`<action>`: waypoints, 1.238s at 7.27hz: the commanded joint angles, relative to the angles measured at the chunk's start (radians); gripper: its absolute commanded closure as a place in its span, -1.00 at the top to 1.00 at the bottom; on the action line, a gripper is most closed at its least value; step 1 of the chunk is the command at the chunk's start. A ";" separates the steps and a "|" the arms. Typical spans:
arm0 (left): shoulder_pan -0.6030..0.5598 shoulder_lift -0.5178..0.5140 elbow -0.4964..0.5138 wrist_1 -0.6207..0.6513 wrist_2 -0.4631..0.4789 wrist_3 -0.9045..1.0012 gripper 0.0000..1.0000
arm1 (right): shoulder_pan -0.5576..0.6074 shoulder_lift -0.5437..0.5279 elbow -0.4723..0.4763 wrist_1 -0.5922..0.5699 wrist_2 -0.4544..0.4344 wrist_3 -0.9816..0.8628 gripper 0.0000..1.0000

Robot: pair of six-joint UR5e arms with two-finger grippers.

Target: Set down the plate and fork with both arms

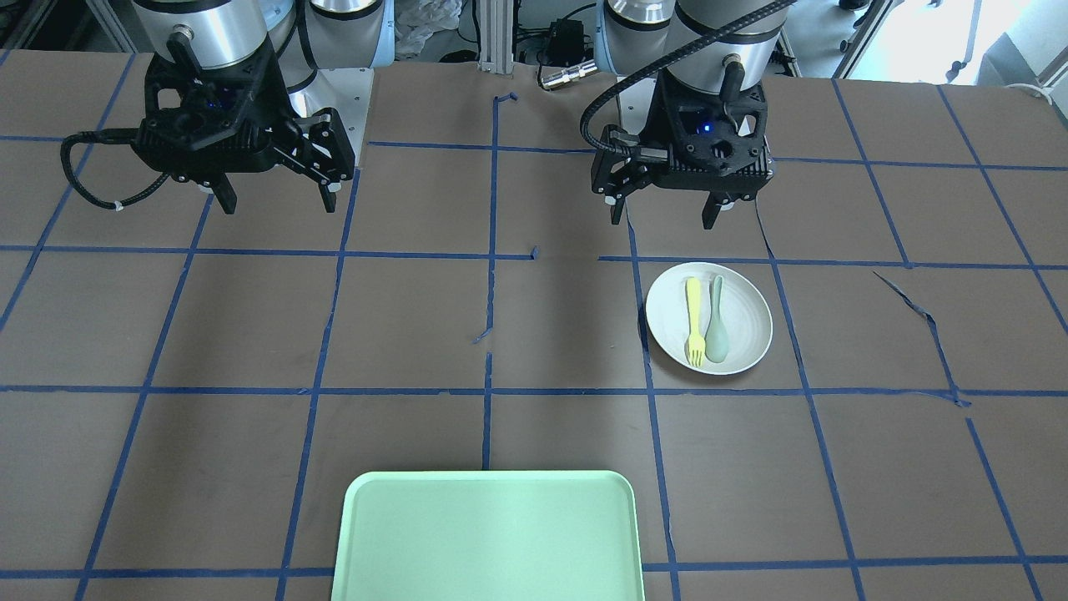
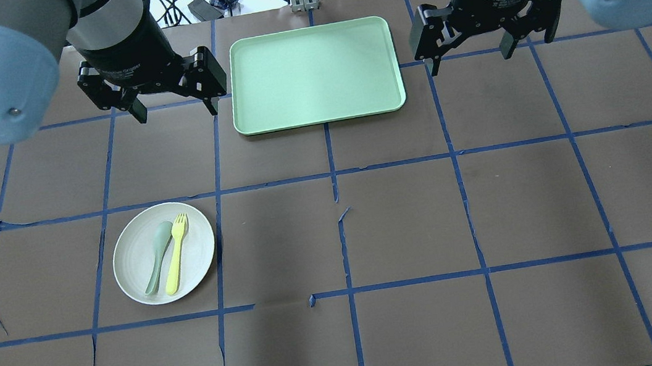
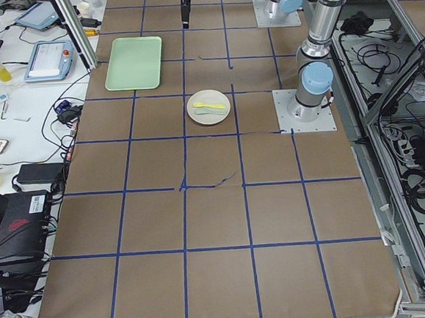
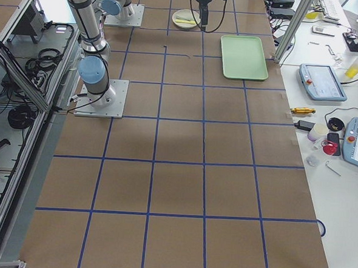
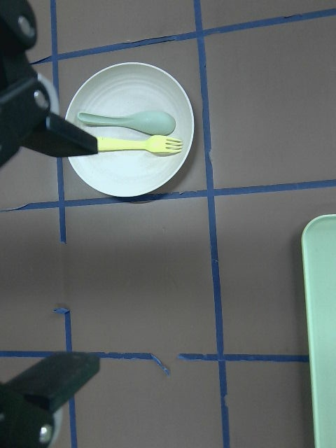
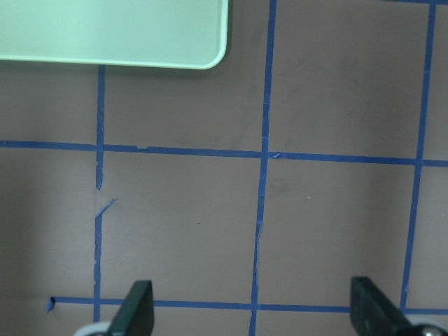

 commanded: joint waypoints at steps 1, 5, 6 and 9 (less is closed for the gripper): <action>0.000 0.000 0.002 0.000 -0.006 0.002 1.00 | 0.000 0.000 0.002 0.000 -0.001 -0.003 1.00; 0.000 -0.006 0.001 0.000 -0.012 0.004 1.00 | 0.000 0.000 0.002 0.001 0.001 -0.002 1.00; 0.000 -0.007 0.002 0.000 -0.010 0.004 1.00 | 0.000 0.000 0.002 0.000 0.001 0.000 1.00; 0.000 -0.009 0.005 0.000 0.000 0.007 1.00 | 0.000 0.000 0.001 0.000 0.001 0.002 1.00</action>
